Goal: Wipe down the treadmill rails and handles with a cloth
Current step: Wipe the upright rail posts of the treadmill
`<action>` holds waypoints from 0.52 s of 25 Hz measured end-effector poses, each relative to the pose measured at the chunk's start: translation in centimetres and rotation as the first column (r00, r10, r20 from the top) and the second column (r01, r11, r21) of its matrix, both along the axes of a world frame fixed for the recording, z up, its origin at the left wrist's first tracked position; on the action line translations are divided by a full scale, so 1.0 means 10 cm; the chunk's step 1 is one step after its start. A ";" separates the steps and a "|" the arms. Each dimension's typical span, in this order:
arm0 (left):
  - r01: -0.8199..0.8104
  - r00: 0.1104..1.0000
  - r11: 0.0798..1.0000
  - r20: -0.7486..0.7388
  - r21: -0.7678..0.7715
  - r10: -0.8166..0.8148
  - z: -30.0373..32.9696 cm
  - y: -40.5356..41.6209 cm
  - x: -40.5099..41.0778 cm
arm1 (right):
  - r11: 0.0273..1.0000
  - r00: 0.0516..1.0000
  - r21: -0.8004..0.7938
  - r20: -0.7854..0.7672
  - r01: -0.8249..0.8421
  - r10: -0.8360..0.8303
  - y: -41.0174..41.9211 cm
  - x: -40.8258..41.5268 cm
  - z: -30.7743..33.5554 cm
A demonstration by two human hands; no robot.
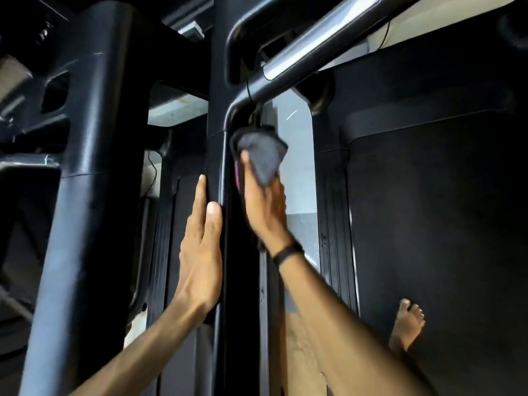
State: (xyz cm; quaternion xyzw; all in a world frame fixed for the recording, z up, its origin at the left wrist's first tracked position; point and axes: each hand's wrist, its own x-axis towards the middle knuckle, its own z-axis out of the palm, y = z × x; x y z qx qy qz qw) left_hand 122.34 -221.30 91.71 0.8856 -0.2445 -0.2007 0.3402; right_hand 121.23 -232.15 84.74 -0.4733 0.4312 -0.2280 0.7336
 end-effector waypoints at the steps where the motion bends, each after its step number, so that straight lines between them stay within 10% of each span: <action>1: 0.006 1.000 1.000 0.010 0.009 -0.006 0.02 -0.01 -0.01 | 0.995 1.000 0.099 0.017 0.017 -0.018 -0.26 0.17 -0.12; 6: -0.005 1.000 1.000 -0.008 0.020 0.005 0.05 0.01 -0.04 | 0.970 0.979 0.221 0.149 0.103 -0.138 0.37 -0.19 -0.15; 11: -0.002 1.000 1.000 -0.031 0.016 0.002 0.04 0.01 -0.01 | 0.896 0.992 -0.427 0.077 0.119 -0.095 0.41 -0.36 -0.14; 13: 0.008 1.000 1.000 -0.013 -0.010 -0.008 0.05 0.01 -0.02 | 0.950 0.985 -0.292 0.157 0.114 -0.070 -0.14 -0.06 -0.28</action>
